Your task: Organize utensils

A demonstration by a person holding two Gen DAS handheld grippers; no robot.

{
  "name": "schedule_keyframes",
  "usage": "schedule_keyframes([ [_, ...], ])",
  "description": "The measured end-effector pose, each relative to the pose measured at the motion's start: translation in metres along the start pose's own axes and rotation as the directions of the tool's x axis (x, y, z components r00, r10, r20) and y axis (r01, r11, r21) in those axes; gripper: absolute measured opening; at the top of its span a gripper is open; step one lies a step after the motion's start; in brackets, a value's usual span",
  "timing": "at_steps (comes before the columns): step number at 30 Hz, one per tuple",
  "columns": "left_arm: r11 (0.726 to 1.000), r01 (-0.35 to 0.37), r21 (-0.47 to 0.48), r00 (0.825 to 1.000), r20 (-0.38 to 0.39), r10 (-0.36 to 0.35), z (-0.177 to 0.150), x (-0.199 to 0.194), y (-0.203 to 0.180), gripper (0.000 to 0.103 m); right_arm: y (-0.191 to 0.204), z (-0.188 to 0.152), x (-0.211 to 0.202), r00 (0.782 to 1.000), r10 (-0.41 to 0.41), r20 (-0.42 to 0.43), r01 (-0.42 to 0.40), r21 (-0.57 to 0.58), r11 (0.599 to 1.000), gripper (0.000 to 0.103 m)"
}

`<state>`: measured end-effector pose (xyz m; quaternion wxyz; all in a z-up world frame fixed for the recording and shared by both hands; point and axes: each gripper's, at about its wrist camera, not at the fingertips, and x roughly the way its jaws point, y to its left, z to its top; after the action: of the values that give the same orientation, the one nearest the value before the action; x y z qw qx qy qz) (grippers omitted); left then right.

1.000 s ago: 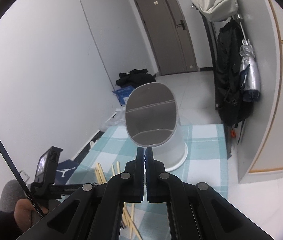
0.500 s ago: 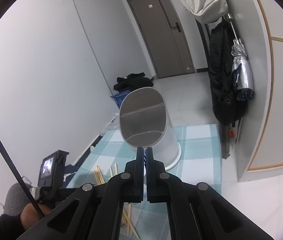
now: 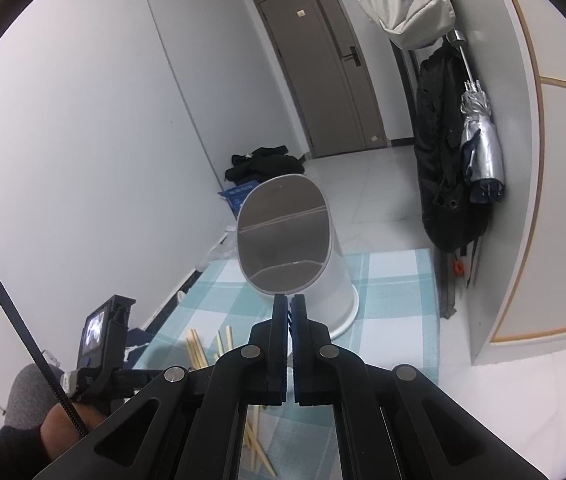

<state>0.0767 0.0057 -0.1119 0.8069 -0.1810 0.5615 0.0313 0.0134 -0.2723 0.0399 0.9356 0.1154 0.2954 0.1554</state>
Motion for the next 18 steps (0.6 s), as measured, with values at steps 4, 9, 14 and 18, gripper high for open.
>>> schedule_keyframes([
  [4, 0.998, 0.055, 0.017, 0.998, 0.031, -0.055, 0.001, -0.008, -0.003, 0.0, -0.001, 0.0, 0.0, 1.0, -0.001, 0.0, 0.001, 0.001, 1.0, 0.001],
  [9, 0.989, 0.15, -0.008, 0.988, 0.032, -0.15, 0.003, -0.012, 0.001, 0.0, 0.0, 0.0, 0.001, 1.0, -0.001, -0.002, 0.001, -0.002, 1.0, 0.001],
  [14, 0.997, 0.071, 0.0, 0.997, -0.04, -0.071, 0.002, -0.003, -0.001, 0.005, 0.0, 0.0, 0.001, 1.0, -0.001, -0.002, 0.001, 0.0, 1.0, 0.002],
  [18, 0.999, 0.011, 0.045, 0.999, -0.035, -0.009, -0.005, -0.007, -0.006, 0.046, 0.001, 0.001, 0.0, 1.0, 0.005, 0.0, -0.005, 0.004, 1.0, 0.002],
])
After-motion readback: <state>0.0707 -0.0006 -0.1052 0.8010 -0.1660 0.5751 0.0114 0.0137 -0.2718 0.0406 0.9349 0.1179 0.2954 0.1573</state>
